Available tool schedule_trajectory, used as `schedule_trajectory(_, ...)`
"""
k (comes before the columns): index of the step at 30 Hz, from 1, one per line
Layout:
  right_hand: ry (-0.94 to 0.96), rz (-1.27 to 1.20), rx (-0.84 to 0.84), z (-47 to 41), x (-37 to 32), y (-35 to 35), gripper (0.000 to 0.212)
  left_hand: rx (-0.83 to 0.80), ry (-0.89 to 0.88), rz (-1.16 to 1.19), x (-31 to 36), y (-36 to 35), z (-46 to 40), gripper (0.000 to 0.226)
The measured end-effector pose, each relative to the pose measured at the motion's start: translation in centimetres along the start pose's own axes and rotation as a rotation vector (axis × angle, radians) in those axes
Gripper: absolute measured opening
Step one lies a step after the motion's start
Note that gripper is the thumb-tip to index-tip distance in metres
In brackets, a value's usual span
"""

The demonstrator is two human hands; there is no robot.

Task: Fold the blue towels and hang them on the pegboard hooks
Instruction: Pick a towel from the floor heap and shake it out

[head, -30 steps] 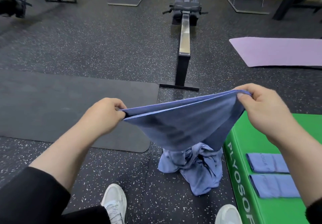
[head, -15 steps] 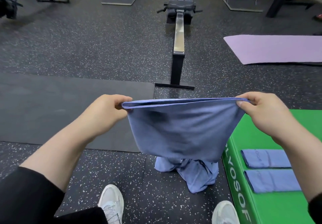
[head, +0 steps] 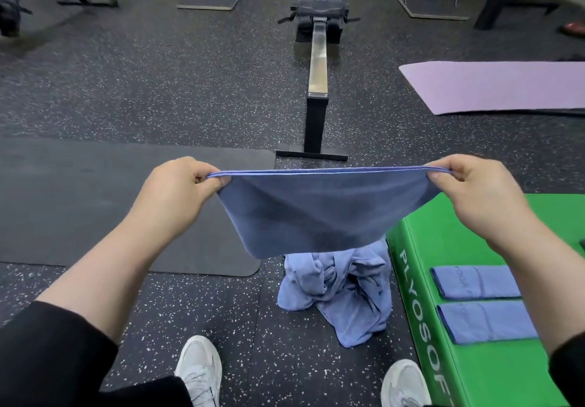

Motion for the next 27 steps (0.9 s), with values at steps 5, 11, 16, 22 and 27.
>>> schedule_trajectory(5, -0.044, 0.0, -0.015, -0.3, 0.5, 0.0, 0.017, -0.008, -0.04, 0.199, 0.9, 0.1, 0.3, 0.018)
schedule_trajectory(11, -0.134, 0.218, -0.173, -0.6, 1.2, -1.0, 0.032, 0.003, -0.118, 0.516, 3.7, -1.2, 1.1, 0.017)
schedule_trajectory(16, 0.17, 0.009, -0.355, 0.8, -4.0, -4.0, 0.054, -0.104, -0.271, 0.392, 6.8, -2.9, 1.4, 0.018)
schedule_trajectory(22, 0.297, -0.22, -0.558, 2.7, -9.0, -8.7, 0.034, -0.148, -0.342, 0.246, 8.3, -3.9, 1.6, 0.013)
schedule_trajectory(27, 0.292, -0.384, -0.613, 2.2, -9.8, -9.8, 0.021, -0.122, -0.298, 0.384, 7.6, -3.2, 1.4, 0.024)
Point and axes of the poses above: each hand's wrist, its own z-axis away from the middle knuckle, its own y-axis out of the back of the hand, x = y × z, the point moved 2 cm from there along -z, towards the middle knuckle, and after that the axes turned 4 degrees about -x, right-handed, at the moved point
